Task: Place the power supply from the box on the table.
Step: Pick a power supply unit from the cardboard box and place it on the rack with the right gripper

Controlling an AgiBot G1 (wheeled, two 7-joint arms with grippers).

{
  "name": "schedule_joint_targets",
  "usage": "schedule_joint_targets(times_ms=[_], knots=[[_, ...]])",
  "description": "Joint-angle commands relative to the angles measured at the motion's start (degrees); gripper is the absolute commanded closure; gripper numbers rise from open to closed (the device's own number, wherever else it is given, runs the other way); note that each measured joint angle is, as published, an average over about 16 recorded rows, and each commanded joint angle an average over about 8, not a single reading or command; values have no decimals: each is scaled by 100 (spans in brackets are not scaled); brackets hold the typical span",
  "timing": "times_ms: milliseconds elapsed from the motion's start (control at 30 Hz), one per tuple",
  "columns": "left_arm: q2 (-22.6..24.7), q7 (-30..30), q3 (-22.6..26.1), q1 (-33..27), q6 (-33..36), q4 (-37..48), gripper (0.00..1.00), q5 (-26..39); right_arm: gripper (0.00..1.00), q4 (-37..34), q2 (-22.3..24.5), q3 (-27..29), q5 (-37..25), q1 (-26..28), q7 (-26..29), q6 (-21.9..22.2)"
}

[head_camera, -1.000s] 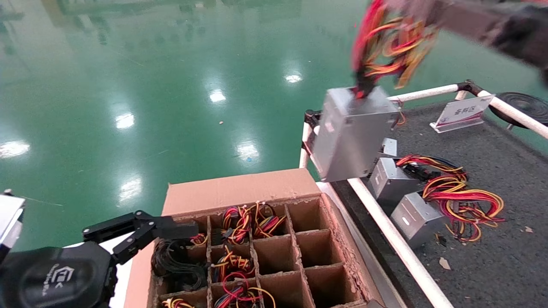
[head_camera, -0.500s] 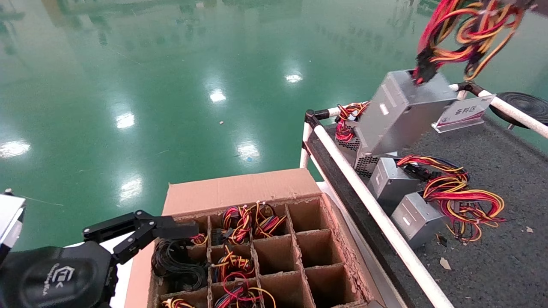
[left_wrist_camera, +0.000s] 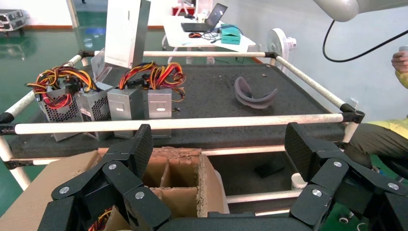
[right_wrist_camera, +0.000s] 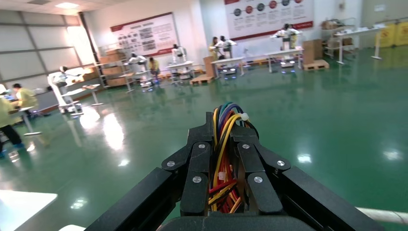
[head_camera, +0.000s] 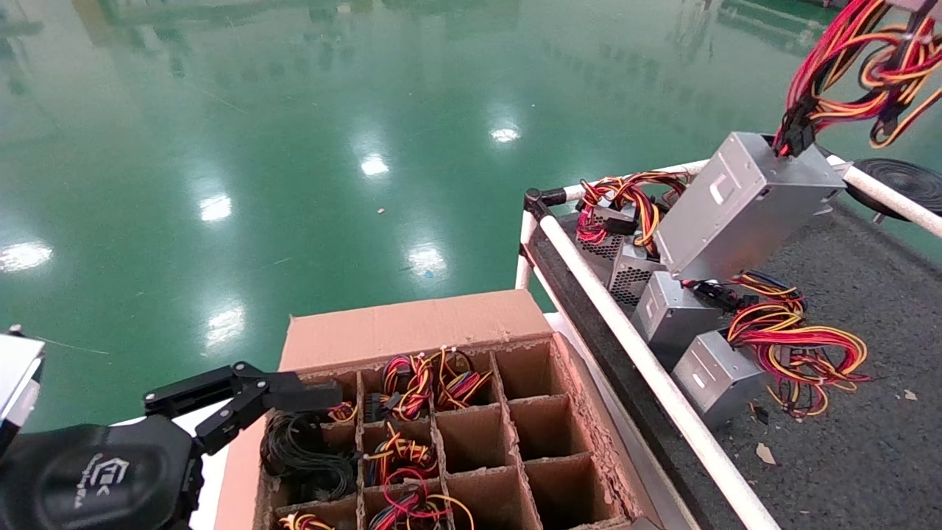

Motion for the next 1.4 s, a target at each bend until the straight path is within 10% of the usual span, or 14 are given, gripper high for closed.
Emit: schedule_joint_targets(times_ms=[33,933,1400], knots=[[0,0,0,0,0,0,0,0,100,-128,-32,-1,-32,1,-95,13],[0,1,1,0,0,0,0,-1,100,-4096,-1758,-491,-924,2033,-2143,853],[-1,1,2,0,-1,0,0,-1,100,-5260,-2403,-491,-1032,2516,-2998,2101]])
